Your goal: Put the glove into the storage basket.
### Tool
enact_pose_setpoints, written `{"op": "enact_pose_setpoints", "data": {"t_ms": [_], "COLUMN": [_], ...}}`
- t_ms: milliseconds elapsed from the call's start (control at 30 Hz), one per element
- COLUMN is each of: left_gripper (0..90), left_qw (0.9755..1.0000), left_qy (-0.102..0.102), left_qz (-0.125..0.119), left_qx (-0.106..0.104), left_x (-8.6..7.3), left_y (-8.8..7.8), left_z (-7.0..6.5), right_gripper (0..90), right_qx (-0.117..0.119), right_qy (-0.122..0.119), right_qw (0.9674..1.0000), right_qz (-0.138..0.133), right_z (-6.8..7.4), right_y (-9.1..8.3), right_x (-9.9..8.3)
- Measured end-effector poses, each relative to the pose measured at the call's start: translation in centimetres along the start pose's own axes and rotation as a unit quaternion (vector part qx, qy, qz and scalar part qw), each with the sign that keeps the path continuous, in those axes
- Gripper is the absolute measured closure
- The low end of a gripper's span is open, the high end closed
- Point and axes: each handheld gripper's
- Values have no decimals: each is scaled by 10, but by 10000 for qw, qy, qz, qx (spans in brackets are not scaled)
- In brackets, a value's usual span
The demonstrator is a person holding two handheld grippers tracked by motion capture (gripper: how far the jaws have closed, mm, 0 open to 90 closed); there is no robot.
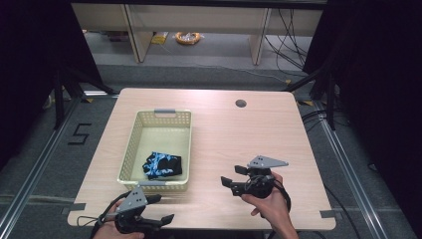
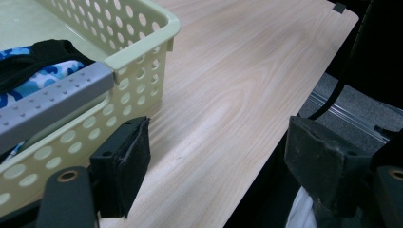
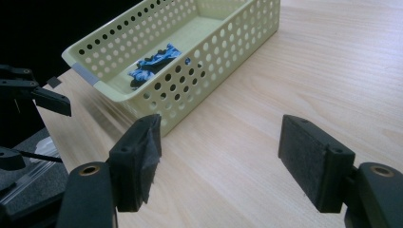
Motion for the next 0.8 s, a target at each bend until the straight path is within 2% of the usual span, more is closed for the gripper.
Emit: {"op": "enact_pose_setpoints", "data": {"t_ms": [67,100,133,167,200,233,267,300,367,400,433,500,533,567,633,700,733,767,800], "left_gripper": [231,231,231,231,230,229,229,228,226,223,221,213,213,210,208,206,206,205,204], "left_qw": [10000,9999,10000,10000,9999,9999,9998,9998,9999,9998,9998,9999,9997,9996,9997,9995,9996,9995,9996], "left_qy": [14,97,52,37,115,125,164,164,113,165,165,88,208,231,170,206,200,222,216], "left_qz": [27,84,51,90,51,59,6,86,36,126,126,144,93,133,185,216,164,225,150], "left_qx": [35,86,53,3,7,16,97,49,59,81,81,9,36,47,64,75,61,42,56], "left_x": [-1,-1,-2,-2,-2,-3,-3,-3,-5,-5,-5,-6,-7,-7,-8,-9,-9,-9,-10], "left_y": [0,0,1,1,1,1,2,1,2,2,2,3,3,4,4,4,5,4,5], "left_z": [0,1,1,1,1,1,1,1,0,1,1,0,1,0,-1,0,0,1,1], "right_gripper": [316,314,309,303,297,291,285,275,266,251,246,242,241,240,239,239,239,239,239], "right_qx": [12,34,41,30,51,42,64,60,49,45,27,61,90,83,68,77,64,70,76], "right_qy": [-44,-129,-54,-108,-18,-120,-37,-64,-116,-73,-214,-145,-155,-71,-45,-189,-158,-210,-83], "right_qw": [10000,9999,10000,9999,10000,9999,10000,9999,9999,9999,9997,9998,9998,9998,9998,9997,9997,9997,9998], "right_qz": [12,-9,20,-10,21,7,23,60,56,126,84,102,108,142,160,136,163,133,181], "right_z": [0,0,2,2,4,3,5,4,4,5,3,4,3,4,4,2,3,2,5], "right_y": [0,1,0,1,1,1,2,2,2,2,3,4,4,4,4,4,4,4,3], "right_x": [-1,-1,-2,-3,-4,-6,-7,-8,-10,-13,-14,-17,-17,-21,-24,-26,-27,-29,-31]}}
Point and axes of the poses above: each handheld gripper's, and its own axes: y roughly forward along the jaws, x roughly out of its top, z roughly to its left, and after that the axes turned 3 degrees about z, right-handed
